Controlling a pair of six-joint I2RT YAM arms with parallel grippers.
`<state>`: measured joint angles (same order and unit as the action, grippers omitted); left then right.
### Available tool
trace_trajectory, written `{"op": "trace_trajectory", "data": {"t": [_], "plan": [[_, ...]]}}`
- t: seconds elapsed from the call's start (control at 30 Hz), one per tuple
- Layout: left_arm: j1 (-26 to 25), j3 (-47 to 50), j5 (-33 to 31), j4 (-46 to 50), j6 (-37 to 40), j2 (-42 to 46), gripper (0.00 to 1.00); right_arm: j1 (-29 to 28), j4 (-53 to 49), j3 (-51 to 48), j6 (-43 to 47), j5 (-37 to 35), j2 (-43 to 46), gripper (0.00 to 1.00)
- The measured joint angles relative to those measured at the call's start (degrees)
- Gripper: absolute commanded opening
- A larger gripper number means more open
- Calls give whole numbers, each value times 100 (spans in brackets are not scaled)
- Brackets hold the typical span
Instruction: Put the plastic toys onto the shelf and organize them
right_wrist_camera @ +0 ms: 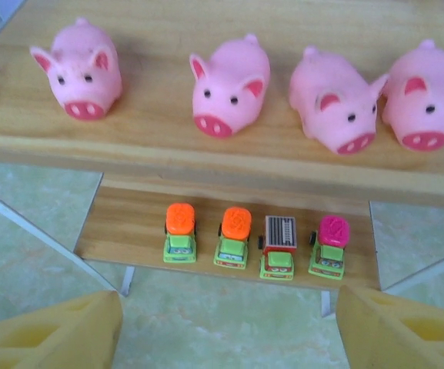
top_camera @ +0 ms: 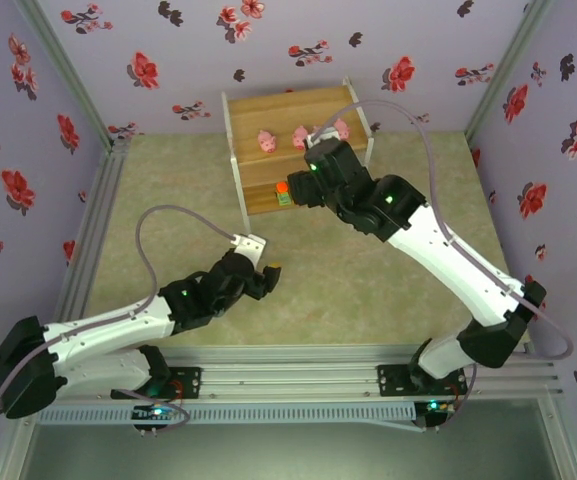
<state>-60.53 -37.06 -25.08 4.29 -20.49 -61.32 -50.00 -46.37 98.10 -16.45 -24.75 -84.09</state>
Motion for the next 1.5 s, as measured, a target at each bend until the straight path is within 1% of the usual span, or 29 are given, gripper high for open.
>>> {"op": "trace_trajectory", "data": {"t": [0.13, 0.27, 0.33, 0.4, 0.43, 0.5, 0.87, 1.17, 1.33, 1.5], "plan": [[83, 0, -42, 114, 76, 107, 78, 0, 232, -557, 2, 4, 280, 84], [151, 0, -63, 186, 140, 216, 83, 0, 442, -1117, 0, 7, 584, 88], [192, -2, -85, 232, 149, 275, 89, 0, 514, -1338, 4, 2, 723, 93], [229, -9, -92, 273, 175, 310, 99, 0, 581, -1497, 7, -11, 844, 96], [247, -20, -103, 310, 184, 319, 100, 0, 599, -1563, 7, -15, 898, 98], [275, -46, -109, 380, 205, 321, 100, 0, 616, -1659, 20, -35, 986, 99], [431, -258, -138, 702, 269, 455, 100, 55, 671, -2389, -4, -258, 1394, 100], [564, -275, -223, 997, 258, 769, 100, 319, 669, -3021, -245, -601, 1937, 99], [761, -262, -350, 1036, 245, 1123, 100, 457, 673, -3322, -387, -874, 2304, 100], [940, -256, -490, 1119, 249, 1257, 100, 632, 675, -3630, -546, -1115, 2524, 100]]}}
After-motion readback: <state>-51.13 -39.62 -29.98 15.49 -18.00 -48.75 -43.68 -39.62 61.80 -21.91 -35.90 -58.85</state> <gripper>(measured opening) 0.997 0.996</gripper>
